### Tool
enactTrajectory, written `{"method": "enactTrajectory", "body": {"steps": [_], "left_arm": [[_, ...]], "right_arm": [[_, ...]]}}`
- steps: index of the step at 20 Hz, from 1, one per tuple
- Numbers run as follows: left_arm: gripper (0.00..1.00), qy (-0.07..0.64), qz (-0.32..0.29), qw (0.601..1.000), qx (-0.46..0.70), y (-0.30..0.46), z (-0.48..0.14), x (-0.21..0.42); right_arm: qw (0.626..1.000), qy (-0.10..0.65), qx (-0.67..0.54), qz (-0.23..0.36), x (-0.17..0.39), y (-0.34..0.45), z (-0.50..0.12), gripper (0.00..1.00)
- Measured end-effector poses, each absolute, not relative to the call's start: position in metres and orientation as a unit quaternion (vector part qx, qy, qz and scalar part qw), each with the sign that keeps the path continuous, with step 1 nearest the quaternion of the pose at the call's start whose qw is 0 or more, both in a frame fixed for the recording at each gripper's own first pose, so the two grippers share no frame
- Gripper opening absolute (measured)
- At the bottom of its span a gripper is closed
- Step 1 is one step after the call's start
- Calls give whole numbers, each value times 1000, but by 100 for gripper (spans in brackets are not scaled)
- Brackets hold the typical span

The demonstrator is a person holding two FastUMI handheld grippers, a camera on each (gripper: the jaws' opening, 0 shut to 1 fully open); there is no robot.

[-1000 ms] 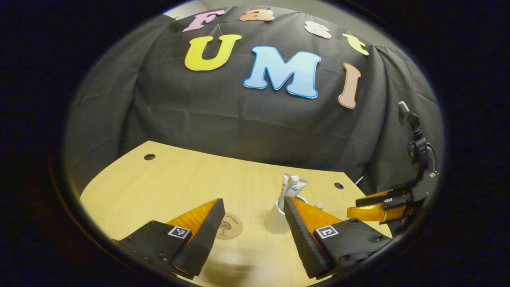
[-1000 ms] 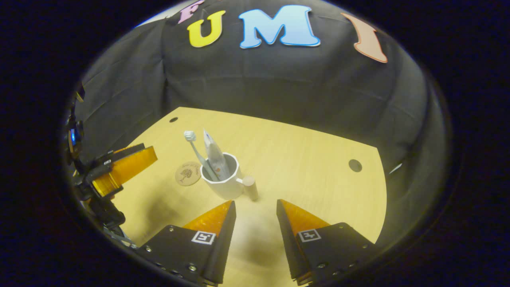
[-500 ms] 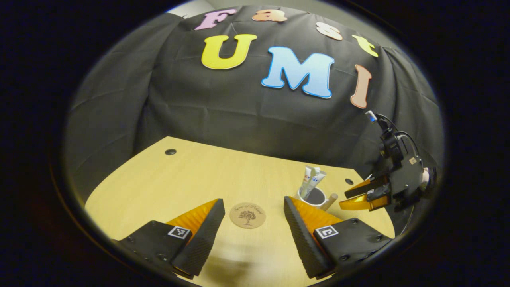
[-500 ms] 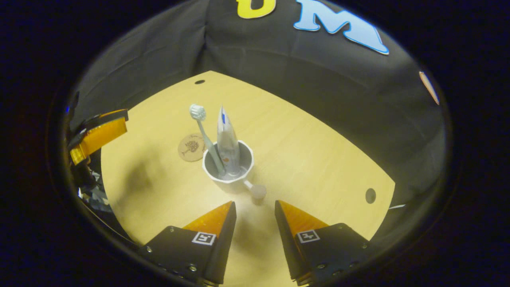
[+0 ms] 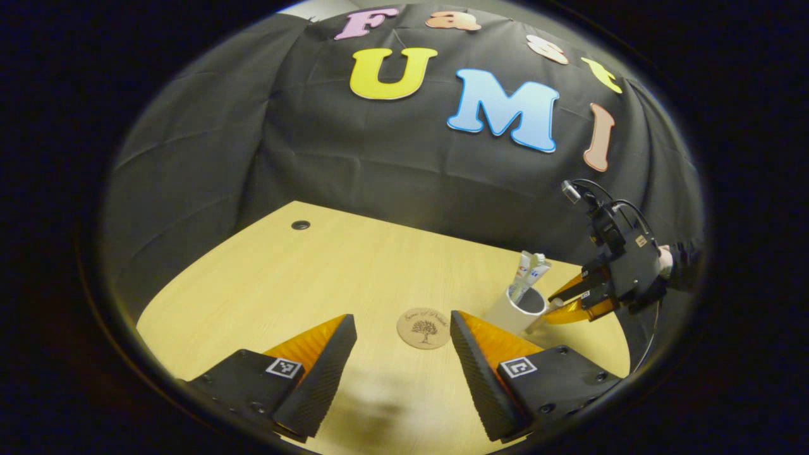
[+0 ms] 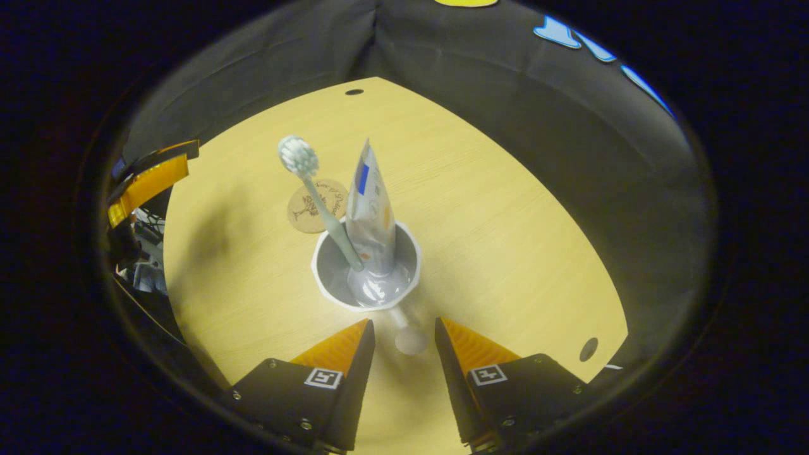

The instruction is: Put the toothbrush and toothpaste on the desktop into the cup, then pick up the cup and place it on the coaster on the desktop.

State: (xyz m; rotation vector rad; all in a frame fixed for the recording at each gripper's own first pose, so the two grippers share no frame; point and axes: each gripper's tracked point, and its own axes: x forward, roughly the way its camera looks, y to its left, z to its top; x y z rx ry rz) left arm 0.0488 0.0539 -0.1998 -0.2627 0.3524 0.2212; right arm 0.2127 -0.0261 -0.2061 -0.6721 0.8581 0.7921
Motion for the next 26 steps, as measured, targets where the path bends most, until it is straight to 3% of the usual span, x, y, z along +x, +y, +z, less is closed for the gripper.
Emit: {"method": "enactTrajectory", "body": {"steps": [5, 8, 13, 14, 20, 21, 26], "left_arm": [[98, 181, 123, 967, -135, 64, -206, 50], [98, 183, 124, 965, -138, 64, -208, 53], [98, 185, 121, 965, -144, 59, -212, 58], [98, 184, 119, 965, -143, 58, -212, 58], [98, 180, 116, 967, -140, 57, -207, 52], [94, 180, 117, 967, -141, 58, -206, 52], [98, 178, 115, 966, -147, 58, -205, 50]], "right_arm": [[761, 412, -328, 379, 217, -22, -216, 59], [763, 410, -330, 377, 222, -23, -216, 26], [770, 414, -318, 365, 219, -25, -215, 17], [773, 418, -312, 362, 216, -25, -215, 11], [794, 422, -277, 338, 212, -27, -224, 11], [796, 422, -276, 334, 211, -28, -223, 11], [803, 426, -265, 322, 210, -27, -223, 11]]}}
